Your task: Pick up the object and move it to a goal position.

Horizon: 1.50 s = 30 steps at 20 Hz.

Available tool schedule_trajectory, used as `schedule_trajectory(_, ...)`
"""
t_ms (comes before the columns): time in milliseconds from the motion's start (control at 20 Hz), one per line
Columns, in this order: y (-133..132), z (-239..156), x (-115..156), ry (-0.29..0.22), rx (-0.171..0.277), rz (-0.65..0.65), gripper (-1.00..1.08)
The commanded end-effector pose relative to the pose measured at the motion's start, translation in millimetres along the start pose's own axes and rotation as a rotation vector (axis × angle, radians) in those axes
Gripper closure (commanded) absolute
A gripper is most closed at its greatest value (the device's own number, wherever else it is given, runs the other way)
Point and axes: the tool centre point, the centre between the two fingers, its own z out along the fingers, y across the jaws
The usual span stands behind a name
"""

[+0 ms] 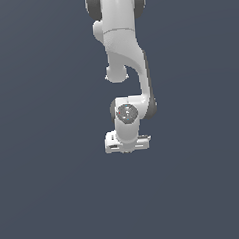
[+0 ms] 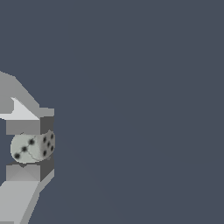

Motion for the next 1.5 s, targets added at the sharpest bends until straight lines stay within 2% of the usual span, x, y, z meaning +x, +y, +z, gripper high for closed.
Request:
schedule_trajectory(0,0,0,0,0.000,0.000,0.000,1.08)
schedule_trajectory(350,-8,-9,-5,0.000,0.000,0.000,1.08)
schedule_trajectory(700,-33,-39,-20,0.000,0.000,0.000,1.08)
schedule_trajectory(1450,-137,-161,-80,0.000,-0.002,-0.001,1.08)
